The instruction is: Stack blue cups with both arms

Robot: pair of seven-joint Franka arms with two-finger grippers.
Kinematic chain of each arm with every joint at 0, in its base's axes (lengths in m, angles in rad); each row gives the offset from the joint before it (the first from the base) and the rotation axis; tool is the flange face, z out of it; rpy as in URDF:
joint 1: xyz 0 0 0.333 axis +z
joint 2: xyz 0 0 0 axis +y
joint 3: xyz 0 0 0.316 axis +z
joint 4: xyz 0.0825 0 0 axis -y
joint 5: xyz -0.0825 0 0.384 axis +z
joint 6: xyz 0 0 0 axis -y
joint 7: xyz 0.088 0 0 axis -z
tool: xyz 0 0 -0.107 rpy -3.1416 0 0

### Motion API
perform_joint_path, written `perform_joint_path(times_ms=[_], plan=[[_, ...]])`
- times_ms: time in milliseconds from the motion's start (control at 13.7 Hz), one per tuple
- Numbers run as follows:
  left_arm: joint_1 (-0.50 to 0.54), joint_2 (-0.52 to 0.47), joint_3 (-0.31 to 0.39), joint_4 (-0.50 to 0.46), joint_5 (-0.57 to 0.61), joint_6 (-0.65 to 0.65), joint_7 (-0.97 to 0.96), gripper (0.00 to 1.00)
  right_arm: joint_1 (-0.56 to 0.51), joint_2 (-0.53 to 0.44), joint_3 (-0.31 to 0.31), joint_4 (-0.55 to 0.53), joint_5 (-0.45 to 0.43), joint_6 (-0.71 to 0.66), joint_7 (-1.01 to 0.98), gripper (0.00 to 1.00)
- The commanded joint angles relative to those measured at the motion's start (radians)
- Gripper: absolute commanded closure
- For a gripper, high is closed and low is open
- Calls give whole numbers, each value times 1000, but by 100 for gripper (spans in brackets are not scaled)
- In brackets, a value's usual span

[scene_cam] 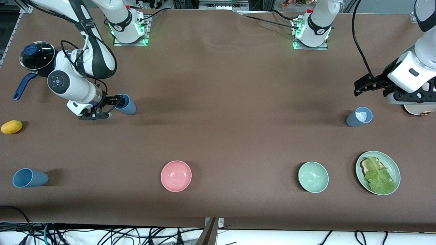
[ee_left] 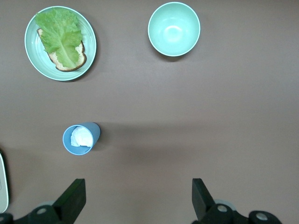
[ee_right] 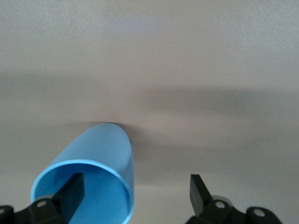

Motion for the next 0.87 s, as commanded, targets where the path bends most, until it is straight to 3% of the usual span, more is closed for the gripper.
perform_joint_path(times_ms=[0,510,801], plan=[[5,15,-1,33,-15,-22,20,0,-8,-3,4,-8,-13,12,-11,0],[5,15,-1,33,-15,-22,20,0,-6,-20,9,24,-9,-11,3,0],[5,15,-1,33,-15,-22,20,0,-6,-20,10,150,-7,-174,15,0]])
